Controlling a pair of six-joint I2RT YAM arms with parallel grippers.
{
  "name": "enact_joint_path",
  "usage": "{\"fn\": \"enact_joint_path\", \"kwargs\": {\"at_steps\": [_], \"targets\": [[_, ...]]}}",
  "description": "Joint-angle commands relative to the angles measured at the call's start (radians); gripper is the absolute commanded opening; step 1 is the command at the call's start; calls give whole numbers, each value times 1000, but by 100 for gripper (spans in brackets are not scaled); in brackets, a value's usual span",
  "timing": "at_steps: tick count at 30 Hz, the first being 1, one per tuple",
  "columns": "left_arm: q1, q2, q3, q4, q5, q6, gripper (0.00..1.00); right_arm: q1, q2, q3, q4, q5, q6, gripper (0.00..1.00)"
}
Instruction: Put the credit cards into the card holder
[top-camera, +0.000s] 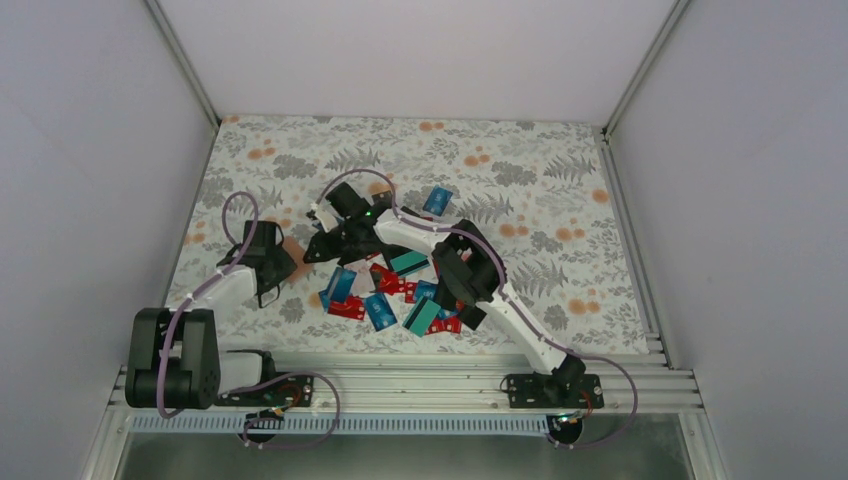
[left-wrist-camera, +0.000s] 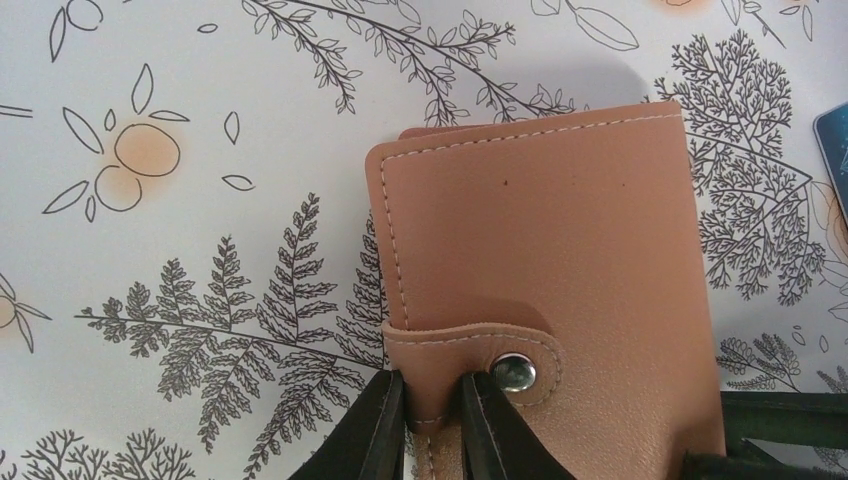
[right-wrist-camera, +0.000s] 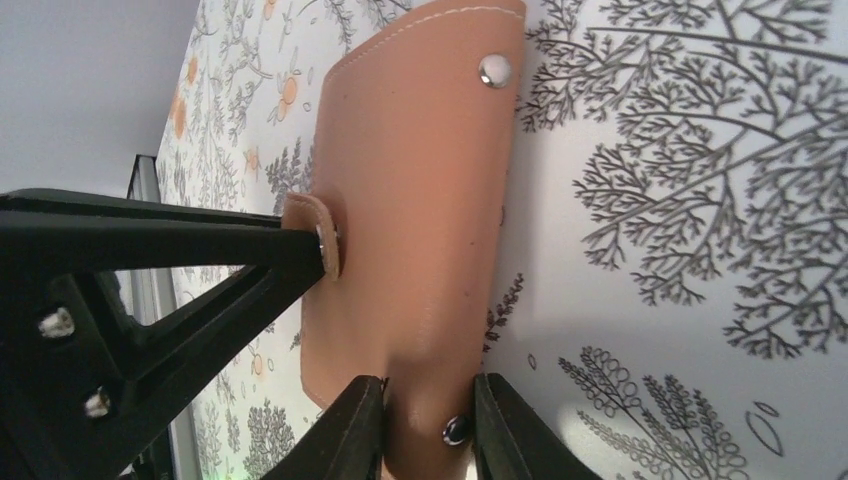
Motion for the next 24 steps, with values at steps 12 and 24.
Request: {"fn": "enact_joint_path", "kwargs": {"at_steps": [12, 24], "targets": [[3, -134, 31, -100, 5, 30, 31, 21, -53, 10, 13, -37, 25, 4], [4, -362, 248, -274, 20, 75, 86, -37, -282, -69, 43, -43, 24, 4]]}}
